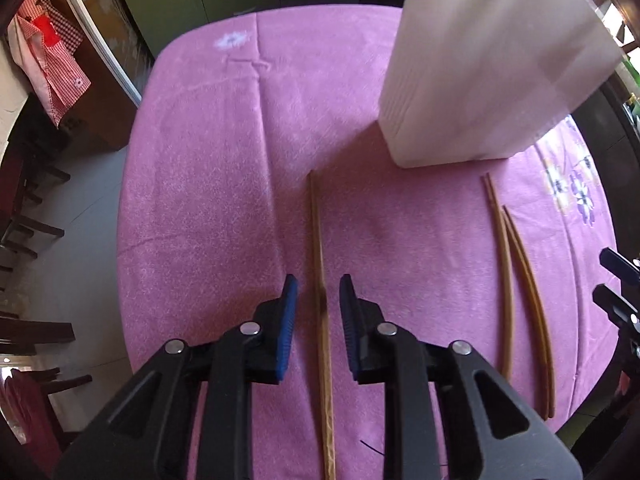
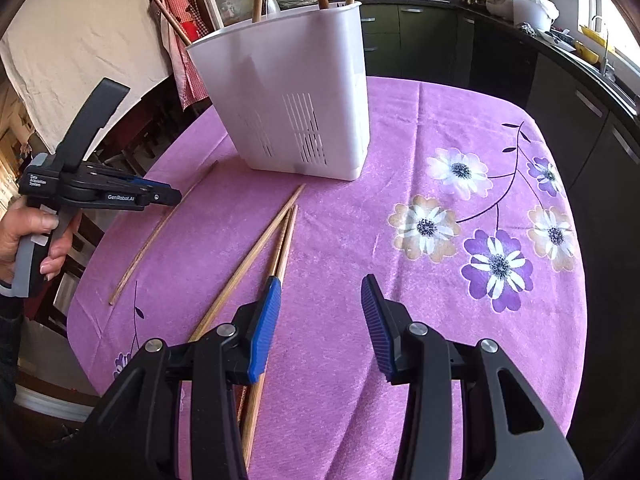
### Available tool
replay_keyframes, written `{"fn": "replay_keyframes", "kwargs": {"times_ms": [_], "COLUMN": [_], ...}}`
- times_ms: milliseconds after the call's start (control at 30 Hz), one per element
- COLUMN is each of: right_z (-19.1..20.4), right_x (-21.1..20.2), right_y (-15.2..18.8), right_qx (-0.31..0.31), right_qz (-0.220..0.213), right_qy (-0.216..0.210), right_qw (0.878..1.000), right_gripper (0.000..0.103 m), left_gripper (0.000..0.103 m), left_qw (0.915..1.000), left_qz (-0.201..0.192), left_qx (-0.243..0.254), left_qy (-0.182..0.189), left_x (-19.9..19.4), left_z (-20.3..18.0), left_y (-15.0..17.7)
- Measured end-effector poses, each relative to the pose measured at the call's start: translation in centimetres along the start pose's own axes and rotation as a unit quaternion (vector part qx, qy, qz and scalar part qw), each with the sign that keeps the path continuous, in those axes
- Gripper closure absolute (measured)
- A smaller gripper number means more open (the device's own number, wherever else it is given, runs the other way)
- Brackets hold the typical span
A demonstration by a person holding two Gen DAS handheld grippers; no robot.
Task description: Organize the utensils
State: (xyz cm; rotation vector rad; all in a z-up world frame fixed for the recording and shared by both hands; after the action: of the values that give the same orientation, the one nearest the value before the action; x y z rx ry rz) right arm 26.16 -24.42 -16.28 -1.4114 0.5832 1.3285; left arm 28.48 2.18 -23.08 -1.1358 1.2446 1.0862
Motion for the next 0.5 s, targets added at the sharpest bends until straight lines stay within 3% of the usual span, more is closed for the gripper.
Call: {"fn": "replay_keyframes", "kwargs": {"times_ms": [167, 300, 367, 500], "right_z": [0.0, -0.1, 0.0, 0.5], "right_x": [0.2, 0.3, 0.3, 0.2], "right_y": [0.0, 0.0, 0.0, -0.1], "right_qx": [-0.001, 0.0, -0.001, -0.007], "right_qz": [0.003, 0.003, 0.004, 0.001], "right_qy": [-0.002, -0.003, -0.003, -0.003], "right_qw": [1.0, 1.0, 1.0, 1.0], "right_gripper": [0.058, 0.058, 0.058, 0.058], "left_gripper": [0.082, 0.096, 0.096, 0.097], "left_qw": [0.9999, 0.9998, 0.9995, 0.9998], "left_qz": [0.005, 0.007, 0.006, 0.007], "left_qx": [0.005, 0.016, 0.02, 0.012], "left_qy": [-0.008, -0.013, -0.025, -0.015], "left_x": [0.6, 0.7, 0.6, 0.4], "left_z": [-0.1, -1.2, -1.7, -1.6], "left_y": [-0.2, 0.2, 0.4, 0.5]}}
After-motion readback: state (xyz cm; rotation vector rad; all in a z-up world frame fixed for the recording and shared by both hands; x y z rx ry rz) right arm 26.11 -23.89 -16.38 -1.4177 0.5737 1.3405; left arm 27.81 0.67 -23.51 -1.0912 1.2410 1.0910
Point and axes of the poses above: each gripper's, at about its wrist camera, not at the fingertips, and x roughly the way its jaws point, z to its left, y to its underside, the point moved 6 cm from there along x, roughly the way its jaws point, and after that the axes turned 14 degrees about z, right-handed, at the moved point
